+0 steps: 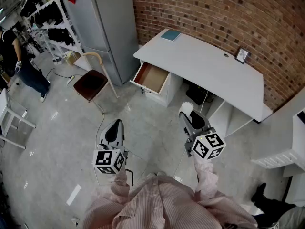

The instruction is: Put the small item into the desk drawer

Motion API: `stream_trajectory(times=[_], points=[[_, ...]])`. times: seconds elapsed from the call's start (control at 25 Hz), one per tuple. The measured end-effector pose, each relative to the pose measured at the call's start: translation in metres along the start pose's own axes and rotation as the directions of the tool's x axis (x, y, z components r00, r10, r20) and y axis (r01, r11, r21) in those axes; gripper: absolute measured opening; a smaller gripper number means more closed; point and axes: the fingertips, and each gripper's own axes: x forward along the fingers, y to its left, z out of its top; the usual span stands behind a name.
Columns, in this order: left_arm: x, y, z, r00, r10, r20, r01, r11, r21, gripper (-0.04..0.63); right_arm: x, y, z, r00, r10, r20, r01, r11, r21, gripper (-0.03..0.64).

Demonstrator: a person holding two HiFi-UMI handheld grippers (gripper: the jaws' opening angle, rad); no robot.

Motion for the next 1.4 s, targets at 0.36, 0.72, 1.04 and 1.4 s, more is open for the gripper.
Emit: stream_trajectory(times=[0.36,0.72,1.04,1.4], points=[[-0.001,-0.014,-0.004,1.0,0.007,-0.002,-0.007,1.0,0.0,-0.002,-0.009,-0.008,-0.001,1.0,0.011,-0.002,-0.011,1.0,-0.001,0.161],[-0.016,-0.032,-0.016,1.0,0.021,-0.007,-0.021,1.0,-0.018,-0.002,-0.026,-0.011,-0.007,1.0,0.02,0.002,-0.02,1.0,0.016,0.162],[-0.005,-0.034,-0.019,0.999,0.03,-0.015,-0.031,0.999,-0.015,-0.002,-0.02,-0.025,-0.014,1.0,0.031,0.0,-0.031,0.999,0.043,0.161],[0.042,-0.011,-0.031,0.999,0.029,-0.04,-0.031,0.999,-0.045,-0.002,0.025,-0.044,-0.024,0.998,0.048,-0.034,-0.046,0.997,0.057,0.161]])
